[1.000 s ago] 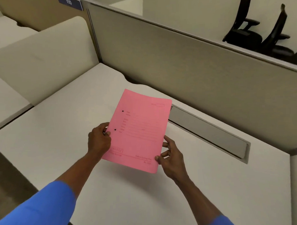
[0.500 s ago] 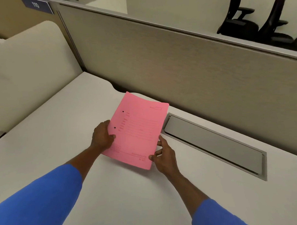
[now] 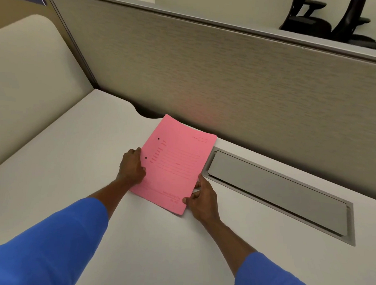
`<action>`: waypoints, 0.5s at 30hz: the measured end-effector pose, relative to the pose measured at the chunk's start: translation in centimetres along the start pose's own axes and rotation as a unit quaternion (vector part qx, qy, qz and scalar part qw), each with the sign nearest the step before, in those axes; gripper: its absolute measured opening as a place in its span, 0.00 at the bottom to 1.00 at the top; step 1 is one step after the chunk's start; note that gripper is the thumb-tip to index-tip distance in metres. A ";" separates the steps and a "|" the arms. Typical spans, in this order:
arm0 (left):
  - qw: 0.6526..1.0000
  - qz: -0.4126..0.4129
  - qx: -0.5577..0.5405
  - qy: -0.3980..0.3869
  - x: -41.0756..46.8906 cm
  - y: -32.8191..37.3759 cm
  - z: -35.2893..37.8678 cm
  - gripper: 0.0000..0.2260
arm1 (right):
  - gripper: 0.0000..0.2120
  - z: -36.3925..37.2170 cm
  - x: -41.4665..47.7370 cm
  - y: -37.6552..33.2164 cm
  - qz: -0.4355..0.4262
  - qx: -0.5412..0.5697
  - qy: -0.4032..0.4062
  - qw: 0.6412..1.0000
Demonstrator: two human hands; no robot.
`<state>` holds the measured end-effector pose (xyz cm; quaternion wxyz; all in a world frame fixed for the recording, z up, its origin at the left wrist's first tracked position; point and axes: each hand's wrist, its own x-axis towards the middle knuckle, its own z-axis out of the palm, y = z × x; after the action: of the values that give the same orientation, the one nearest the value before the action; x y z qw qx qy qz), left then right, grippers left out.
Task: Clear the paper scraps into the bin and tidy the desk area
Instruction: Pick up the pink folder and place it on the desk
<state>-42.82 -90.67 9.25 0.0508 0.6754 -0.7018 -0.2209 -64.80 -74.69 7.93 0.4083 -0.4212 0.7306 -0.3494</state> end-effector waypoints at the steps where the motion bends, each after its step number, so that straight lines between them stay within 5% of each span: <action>1: 1.000 0.001 0.008 0.001 0.3 0.0 0.0 0.30 | 0.41 0.2 0.1 0.1 0.004 -0.010 0.001 1.000; 15: 0.992 0.047 0.114 -0.015 1.8 -1.0 1.3 0.31 | 0.35 2.6 1.0 0.1 0.014 -0.119 0.032 0.992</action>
<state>-42.57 -92.05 7.31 -0.0273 0.6399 -0.7538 -0.1472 -62.88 -75.95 6.44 0.3364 -0.4449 0.7858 -0.2671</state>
